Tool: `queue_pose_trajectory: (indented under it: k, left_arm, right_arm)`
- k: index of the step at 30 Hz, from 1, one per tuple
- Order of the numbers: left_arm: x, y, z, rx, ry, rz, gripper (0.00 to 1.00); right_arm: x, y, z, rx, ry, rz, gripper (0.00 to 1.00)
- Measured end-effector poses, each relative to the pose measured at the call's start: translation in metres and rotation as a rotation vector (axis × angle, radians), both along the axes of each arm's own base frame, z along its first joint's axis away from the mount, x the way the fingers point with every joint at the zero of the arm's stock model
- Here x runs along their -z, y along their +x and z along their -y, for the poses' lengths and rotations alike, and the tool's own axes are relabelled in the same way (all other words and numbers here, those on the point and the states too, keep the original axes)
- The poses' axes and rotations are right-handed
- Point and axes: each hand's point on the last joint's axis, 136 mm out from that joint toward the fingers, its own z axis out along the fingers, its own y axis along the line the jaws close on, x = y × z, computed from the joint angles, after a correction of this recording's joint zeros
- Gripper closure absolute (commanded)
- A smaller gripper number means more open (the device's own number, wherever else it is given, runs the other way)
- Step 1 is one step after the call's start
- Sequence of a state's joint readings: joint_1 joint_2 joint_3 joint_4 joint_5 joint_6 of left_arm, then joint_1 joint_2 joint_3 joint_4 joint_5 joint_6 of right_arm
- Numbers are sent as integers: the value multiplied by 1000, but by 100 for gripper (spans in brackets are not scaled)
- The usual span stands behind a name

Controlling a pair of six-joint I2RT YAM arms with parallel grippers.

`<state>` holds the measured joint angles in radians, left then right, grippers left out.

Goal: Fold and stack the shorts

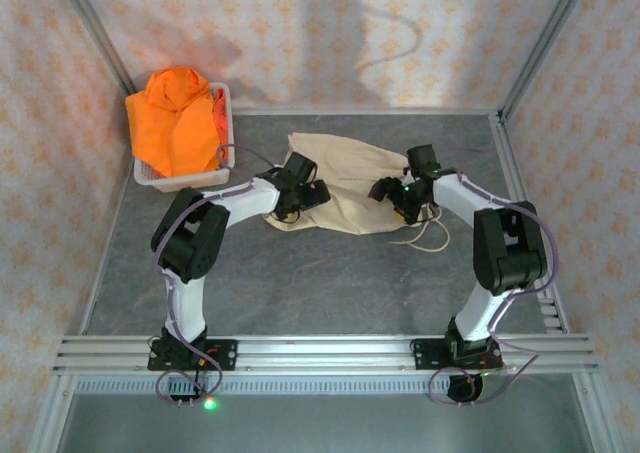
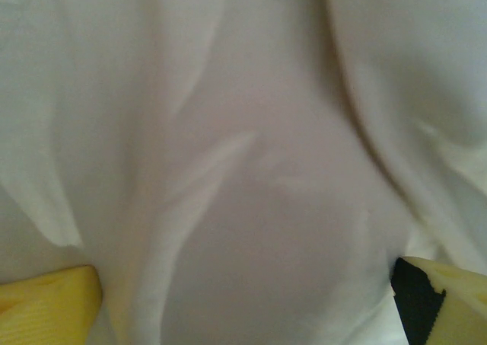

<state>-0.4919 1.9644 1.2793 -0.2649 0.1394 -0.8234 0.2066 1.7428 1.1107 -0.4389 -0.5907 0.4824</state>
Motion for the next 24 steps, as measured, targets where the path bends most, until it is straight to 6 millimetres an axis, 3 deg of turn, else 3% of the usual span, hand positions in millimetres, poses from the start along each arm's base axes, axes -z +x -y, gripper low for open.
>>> queue_pose_trajectory:
  k: [5,13,17,20,24]
  left_arm:
    - [-2,-15,-8,-19,-15,39,0]
    - [1,-94,-28,-24,-4,40,0]
    - [-8,-131,-43,-22,6,35,0]
    - [-41,-137,-61,-46,36,95,0]
    - [-112,-117,-68,-60,36,233,1]
  right_arm:
    - [20,-15,5,-4,-17,-35,16]
    - [21,-64,9,-18,4,-29,16]
    - [9,-93,6,-51,5,-4,16]
    - [-23,-97,11,-62,-21,97,16]
    - [-84,-80,27,-53,-118,288,17]
